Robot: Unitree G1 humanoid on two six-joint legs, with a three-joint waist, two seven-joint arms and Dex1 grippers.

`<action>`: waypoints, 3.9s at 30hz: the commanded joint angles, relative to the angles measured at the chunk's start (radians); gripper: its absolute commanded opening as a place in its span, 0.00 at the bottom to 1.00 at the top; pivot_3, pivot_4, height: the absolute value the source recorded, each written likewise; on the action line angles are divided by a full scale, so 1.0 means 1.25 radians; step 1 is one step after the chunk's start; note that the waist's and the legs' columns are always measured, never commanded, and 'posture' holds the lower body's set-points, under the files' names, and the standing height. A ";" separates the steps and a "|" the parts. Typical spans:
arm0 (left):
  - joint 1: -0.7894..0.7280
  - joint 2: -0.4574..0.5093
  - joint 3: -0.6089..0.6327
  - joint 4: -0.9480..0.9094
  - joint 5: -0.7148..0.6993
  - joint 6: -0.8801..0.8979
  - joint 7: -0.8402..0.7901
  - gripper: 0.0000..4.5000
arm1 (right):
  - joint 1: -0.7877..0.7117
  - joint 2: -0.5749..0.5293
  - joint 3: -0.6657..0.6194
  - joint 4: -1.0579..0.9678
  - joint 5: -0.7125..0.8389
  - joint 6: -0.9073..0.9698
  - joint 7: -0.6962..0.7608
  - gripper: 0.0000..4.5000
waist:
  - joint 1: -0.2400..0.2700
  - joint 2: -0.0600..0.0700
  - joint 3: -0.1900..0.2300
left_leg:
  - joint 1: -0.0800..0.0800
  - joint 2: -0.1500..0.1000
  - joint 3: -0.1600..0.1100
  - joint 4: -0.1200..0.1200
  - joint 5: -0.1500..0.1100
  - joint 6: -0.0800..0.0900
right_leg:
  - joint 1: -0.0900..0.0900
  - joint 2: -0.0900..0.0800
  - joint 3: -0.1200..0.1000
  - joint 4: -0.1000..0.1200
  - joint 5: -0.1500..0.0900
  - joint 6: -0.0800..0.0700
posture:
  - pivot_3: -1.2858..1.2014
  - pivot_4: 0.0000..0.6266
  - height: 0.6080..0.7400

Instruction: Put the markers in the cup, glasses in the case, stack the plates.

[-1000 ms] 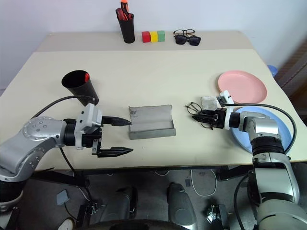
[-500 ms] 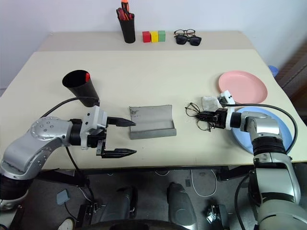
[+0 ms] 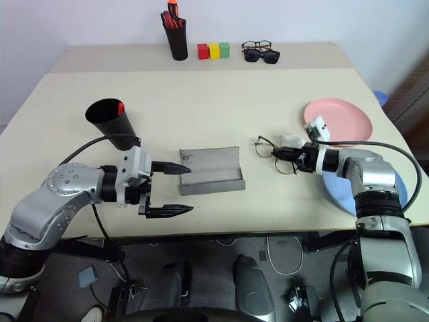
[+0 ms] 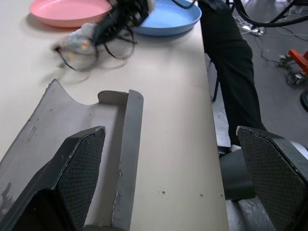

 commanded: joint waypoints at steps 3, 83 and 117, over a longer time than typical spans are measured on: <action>0.023 -0.008 0.041 -0.009 -0.007 -0.062 -0.002 1.00 | -0.033 0.074 -0.007 -0.171 0.057 -0.084 0.014 0.01 | -0.010 0.000 0.000 | 0.000 0.000 0.000 0.000 0.000 0.000 | 0.000 0.000 0.000 0.000 0.000 0.000 | 0.52 0.24 1.00; -0.720 -0.354 -0.200 1.271 0.509 -0.724 -0.167 0.01 | 0.899 0.014 -0.314 -0.753 -0.043 -0.343 -0.272 0.89 | 0.034 -0.004 0.001 | -0.011 -0.001 0.001 0.001 0.000 0.000 | -0.008 0.000 0.001 -0.005 0.000 0.000 | 0.52 0.24 1.00; -0.581 -0.295 -0.124 0.664 0.099 -0.268 -0.211 0.01 | 0.852 -0.026 -0.420 -0.744 0.141 -0.244 -0.310 0.89 | 0.035 -0.004 0.000 | -0.013 0.000 0.000 0.011 -0.001 0.001 | -0.011 0.000 0.002 0.006 0.000 0.000 | 0.52 0.24 1.00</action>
